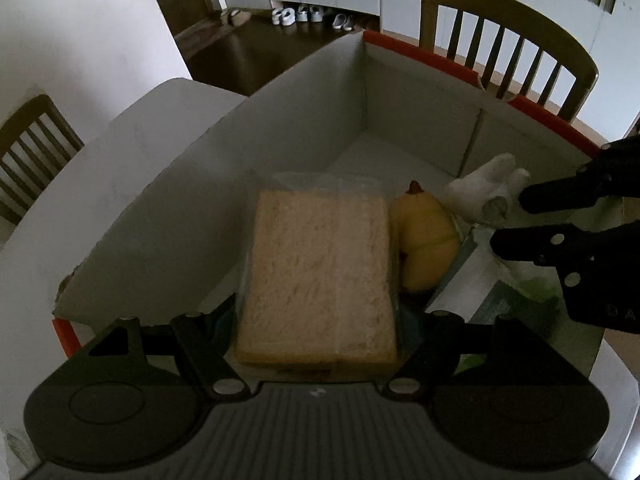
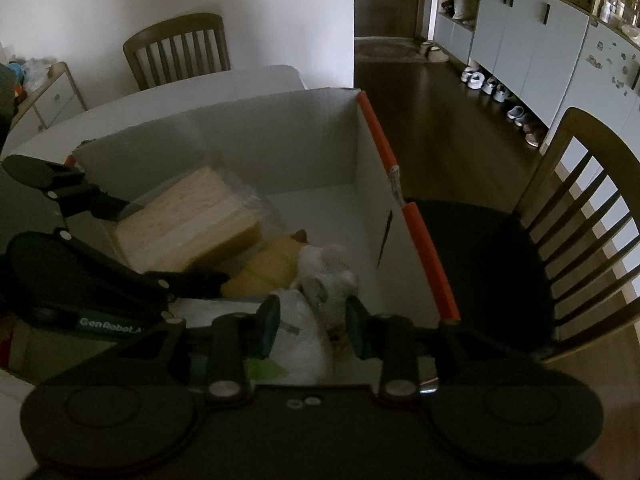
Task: Organize objects
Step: 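Open both tools to release the bread and keychain in the box, then move both tools back toward the cotton swabs and tube on the table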
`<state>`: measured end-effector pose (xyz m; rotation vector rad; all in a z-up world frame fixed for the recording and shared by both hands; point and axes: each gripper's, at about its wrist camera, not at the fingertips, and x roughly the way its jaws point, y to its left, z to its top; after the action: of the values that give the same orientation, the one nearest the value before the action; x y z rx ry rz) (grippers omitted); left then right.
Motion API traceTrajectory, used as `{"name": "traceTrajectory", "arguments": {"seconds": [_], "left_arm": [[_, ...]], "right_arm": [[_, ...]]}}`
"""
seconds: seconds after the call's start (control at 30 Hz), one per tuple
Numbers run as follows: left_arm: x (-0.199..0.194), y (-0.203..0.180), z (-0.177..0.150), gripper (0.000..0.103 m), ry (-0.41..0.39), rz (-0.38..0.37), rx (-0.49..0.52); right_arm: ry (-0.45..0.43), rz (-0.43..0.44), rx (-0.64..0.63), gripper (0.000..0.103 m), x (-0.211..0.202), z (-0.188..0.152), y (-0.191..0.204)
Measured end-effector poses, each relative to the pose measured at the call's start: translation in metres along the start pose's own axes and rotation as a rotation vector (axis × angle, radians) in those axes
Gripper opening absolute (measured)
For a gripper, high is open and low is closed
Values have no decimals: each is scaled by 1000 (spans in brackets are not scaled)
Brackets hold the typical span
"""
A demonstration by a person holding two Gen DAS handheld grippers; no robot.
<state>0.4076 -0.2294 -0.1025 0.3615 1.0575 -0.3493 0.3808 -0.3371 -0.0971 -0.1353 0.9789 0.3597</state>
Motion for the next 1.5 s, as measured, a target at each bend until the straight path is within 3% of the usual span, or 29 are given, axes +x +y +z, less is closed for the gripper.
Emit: {"name": "traceTrajectory", "arguments": {"seconds": [0.17,0.23,0.27,0.3,0.97,1.5], "left_arm": [[-4,2,-4,78,-14,9,-4],[-7,3,-7,78,-28,9,-7],[-9,4,-8,78,-36,7,-12],[-12,5,-8,78,-46,9,-17],[-75,21,-31,80,-196,-21,-125],[-143,51,-96,81,-296,-47,-197]], "right_arm": [[-5,-2,-10,45,-4,-2,-1],[-8,-2,-10,51,-7,-3,-2],[-12,-5,-5,61,-9,-3,-2],[-21,-2,2,64,-11,-4,-4],[-86,44,-13,65,-60,-14,6],[-152,79,-59,72,-97,-27,72]]}}
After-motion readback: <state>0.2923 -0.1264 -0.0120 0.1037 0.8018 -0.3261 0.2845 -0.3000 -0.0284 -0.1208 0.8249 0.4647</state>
